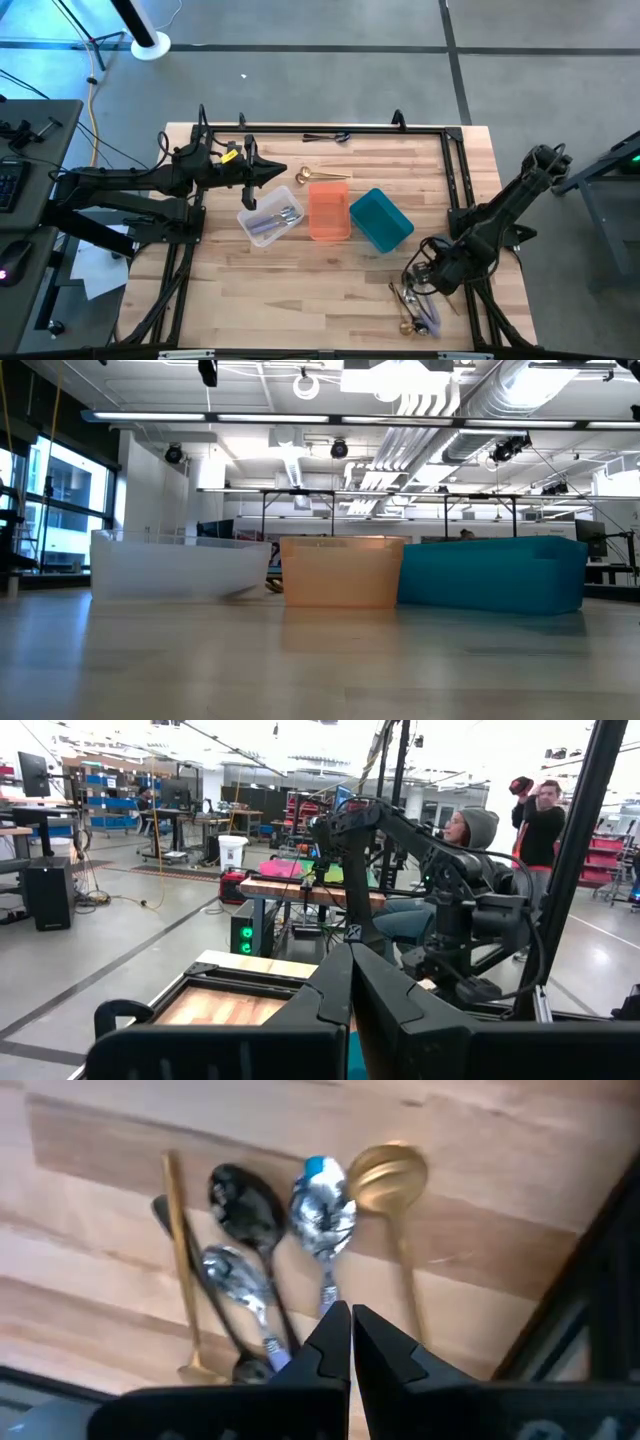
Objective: Sort silverware by color (type)
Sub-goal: Put the purple spoon into the white bin
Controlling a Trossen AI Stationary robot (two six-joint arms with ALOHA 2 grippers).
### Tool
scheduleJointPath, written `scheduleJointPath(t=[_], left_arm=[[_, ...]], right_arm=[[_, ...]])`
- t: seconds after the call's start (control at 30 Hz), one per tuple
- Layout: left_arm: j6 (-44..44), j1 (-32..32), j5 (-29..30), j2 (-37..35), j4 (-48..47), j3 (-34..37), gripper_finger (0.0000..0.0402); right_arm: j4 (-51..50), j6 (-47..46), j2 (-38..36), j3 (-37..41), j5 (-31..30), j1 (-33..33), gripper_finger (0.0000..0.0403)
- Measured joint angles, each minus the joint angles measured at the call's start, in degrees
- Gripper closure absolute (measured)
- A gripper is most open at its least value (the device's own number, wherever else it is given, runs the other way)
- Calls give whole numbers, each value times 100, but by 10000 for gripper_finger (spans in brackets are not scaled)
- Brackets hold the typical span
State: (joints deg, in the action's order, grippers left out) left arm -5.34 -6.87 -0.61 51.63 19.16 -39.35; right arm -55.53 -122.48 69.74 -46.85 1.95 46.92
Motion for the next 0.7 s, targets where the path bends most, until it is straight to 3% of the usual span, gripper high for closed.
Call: scheduleJointPath(t=[0.23, 0.4, 0.7], left_arm=[[2, 0, 0, -2, -2, 0, 402], [2, 0, 0, -2, 40, 0, 401], [2, 0, 0, -2, 40, 1, 402]], right_arm=[[2087, 107, 226, 715, 26, 0, 402], [1836, -72, 268, 861, 82, -2, 384], [1890, -31, 519, 996, 208, 11, 246]])
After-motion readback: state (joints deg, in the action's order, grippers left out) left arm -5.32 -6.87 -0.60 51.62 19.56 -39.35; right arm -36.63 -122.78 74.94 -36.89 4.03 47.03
